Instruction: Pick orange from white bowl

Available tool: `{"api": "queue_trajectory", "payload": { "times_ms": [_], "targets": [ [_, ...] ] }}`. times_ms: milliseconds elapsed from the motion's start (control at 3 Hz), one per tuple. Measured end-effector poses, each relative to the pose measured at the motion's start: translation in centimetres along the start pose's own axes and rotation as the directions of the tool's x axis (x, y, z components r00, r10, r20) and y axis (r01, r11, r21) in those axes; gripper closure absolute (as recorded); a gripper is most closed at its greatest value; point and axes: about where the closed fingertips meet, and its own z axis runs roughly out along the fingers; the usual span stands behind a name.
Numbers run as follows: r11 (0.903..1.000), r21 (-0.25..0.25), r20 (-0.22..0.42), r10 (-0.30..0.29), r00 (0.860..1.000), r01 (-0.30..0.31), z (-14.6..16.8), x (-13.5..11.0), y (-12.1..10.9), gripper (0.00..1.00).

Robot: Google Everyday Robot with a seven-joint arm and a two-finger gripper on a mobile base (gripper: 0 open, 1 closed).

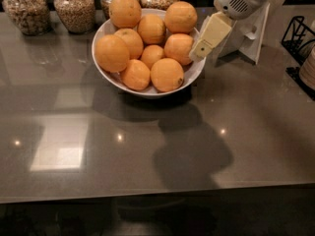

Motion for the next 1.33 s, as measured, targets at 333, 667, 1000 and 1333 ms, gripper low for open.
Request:
{"api": "queue_trajectory", "payload": {
  "times_ms": [333,667,1000,1333],
  "targets": [
    [0.9985,0.038,0.037,0.038,0.999,-0.039,3.5,-4.8,-4.6,0.0],
    [0.9985,0.038,0.037,0.038,0.999,-0.039,3.5,-4.8,-4.7,0.0],
    [0.9972,0.042,0.065,0.059,0.996,-0.061,4.9,-5.6,-5.4,0.0],
    [0.9939,0.027,0.09,0.104,0.99,-0.107,7.1,-6.3,-6.0,0.0]
  ]
}}
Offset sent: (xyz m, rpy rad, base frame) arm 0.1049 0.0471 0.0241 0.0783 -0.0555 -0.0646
